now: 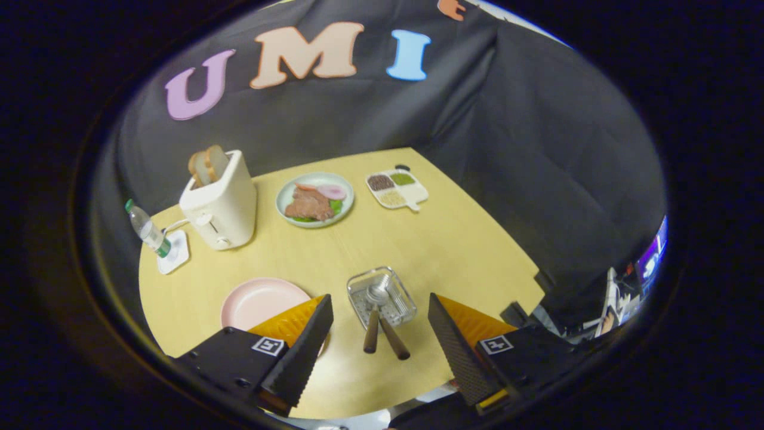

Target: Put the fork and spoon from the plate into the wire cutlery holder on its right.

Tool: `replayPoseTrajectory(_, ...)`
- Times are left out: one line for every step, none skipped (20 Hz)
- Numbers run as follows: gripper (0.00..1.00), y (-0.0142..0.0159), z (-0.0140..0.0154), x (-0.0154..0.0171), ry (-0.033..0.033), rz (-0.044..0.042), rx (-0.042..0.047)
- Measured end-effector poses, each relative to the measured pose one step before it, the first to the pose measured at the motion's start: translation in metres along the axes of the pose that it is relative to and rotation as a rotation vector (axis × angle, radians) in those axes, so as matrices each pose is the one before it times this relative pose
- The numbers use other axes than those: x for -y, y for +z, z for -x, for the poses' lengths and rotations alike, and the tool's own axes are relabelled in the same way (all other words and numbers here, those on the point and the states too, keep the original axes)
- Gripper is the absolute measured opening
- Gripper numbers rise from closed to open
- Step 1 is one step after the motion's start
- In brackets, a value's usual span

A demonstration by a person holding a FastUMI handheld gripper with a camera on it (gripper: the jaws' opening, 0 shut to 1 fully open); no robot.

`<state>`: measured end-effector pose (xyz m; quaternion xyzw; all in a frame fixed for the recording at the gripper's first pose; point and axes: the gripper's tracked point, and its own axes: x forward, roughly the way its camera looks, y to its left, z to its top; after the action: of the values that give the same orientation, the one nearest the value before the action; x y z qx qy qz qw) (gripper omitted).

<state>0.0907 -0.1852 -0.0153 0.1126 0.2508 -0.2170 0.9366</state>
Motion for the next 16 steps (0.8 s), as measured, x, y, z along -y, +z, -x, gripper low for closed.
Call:
replayPoseTrajectory(1.0, 0.01308, 0.0033, -0.00314, 0.03451, 0.01755, 0.07363)
replayPoseTrajectory(1.0, 0.01353, 0.00392, -0.005, 0.03833, 0.01385, 0.07479)
replayPoseTrajectory(1.0, 0.01501, 0.00321, -0.00489, 0.034, 0.0124, 0.07276)
replayPoseTrajectory(1.0, 0.01565, 0.00365, -0.00582, 0.02855, 0.00905, 0.067)
replayPoseTrajectory(1.0, 0.01522, 0.00369, -0.00414, 0.02828, 0.00154, 0.06136)
replayPoseTrajectory(1.0, 0.0155, 0.00337, -0.00582, 0.02458, -0.00163, 0.05805)
replayPoseTrajectory(1.0, 0.01544, 0.00455, -0.00487, 0.02166, -0.00062, 0.05698)
replayPoseTrajectory(1.0, 0.01595, 0.00347, -0.00273, 0.01692, 0.00438, 0.06155)
replayPoseTrajectory(1.0, 0.01863, 0.00415, -0.00117, 0.00814, 0.00432, 0.07335)
replayPoseTrajectory(1.0, 0.02159, 0.00572, -0.00136, 0.00604, -0.00355, 0.081)
replayPoseTrajectory(1.0, 0.0179, 0.00536, -0.00299, 0.0145, -0.01471, 0.0731)
replayPoseTrajectory(1.0, 0.0122, 0.0047, -0.00423, 0.01578, -0.02581, 0.05395)
replayPoseTrajectory(1.0, 0.0071, 0.00486, -0.00226, 0.01194, -0.03275, 0.03371)
replayPoseTrajectory(0.99, 0.00219, 0.00651, -0.00061, 0.01188, -0.03136, 0.01754)
replayPoseTrajectory(0.99, 0.00204, 0.00606, -0.0016, 0.01245, -0.0225, 0.01497)
replayPoseTrajectory(0.99, -0.00221, 0.00295, 0.00223, 0.00047, -0.01242, 0.00526)
